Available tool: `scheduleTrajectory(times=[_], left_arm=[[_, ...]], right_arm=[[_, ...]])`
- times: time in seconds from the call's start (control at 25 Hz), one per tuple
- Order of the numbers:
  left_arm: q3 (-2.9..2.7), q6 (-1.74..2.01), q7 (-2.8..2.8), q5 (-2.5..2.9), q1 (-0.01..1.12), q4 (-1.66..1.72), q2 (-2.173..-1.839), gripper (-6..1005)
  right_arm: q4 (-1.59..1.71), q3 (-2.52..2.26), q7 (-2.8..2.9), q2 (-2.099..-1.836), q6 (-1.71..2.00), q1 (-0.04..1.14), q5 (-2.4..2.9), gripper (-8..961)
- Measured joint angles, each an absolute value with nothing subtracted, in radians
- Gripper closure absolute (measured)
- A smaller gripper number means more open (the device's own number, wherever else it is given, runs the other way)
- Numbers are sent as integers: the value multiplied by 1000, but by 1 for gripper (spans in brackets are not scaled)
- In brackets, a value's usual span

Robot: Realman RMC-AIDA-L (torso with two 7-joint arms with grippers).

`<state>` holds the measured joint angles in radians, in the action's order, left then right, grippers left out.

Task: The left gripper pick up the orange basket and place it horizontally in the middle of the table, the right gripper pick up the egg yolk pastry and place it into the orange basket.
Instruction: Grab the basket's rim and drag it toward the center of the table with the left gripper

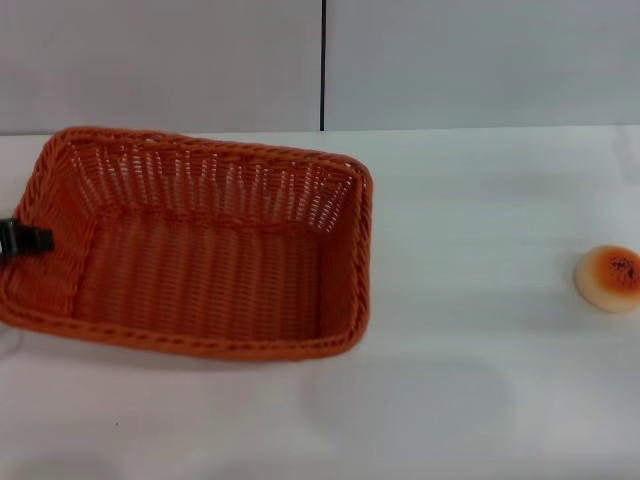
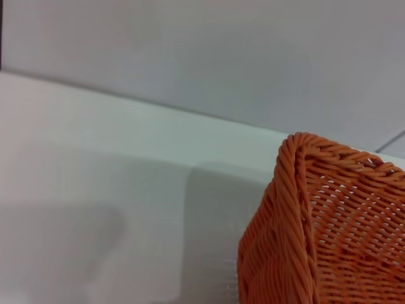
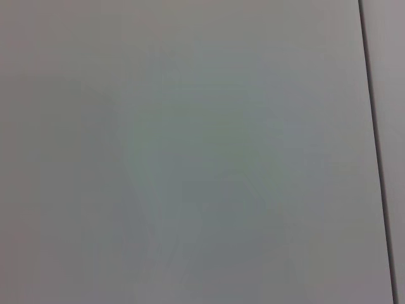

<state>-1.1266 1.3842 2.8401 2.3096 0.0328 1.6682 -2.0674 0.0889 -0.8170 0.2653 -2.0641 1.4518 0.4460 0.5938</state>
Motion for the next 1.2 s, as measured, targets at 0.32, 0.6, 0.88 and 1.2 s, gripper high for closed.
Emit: scheduleTrajectory(times=[0.32, 0.6, 0.88, 1.2], left_arm=[[-1149, 1412, 2846, 2243, -28, 1670, -2068, 843], [-1208, 1391, 2875, 2230, -46, 1671, -2071, 842], [-1228, 1315, 2877, 2175, -68, 1661, -2072, 842], [-1267, 1235, 2877, 2128, -94, 1635, -2071, 840]], right_arm=[[93, -818, 265, -2072, 1451, 442, 594, 339], [91, -819, 265, -2074, 1451, 443, 594, 340], [89, -819, 265, -2074, 1444, 441, 594, 340], [89, -818, 265, -2074, 1442, 440, 594, 340]])
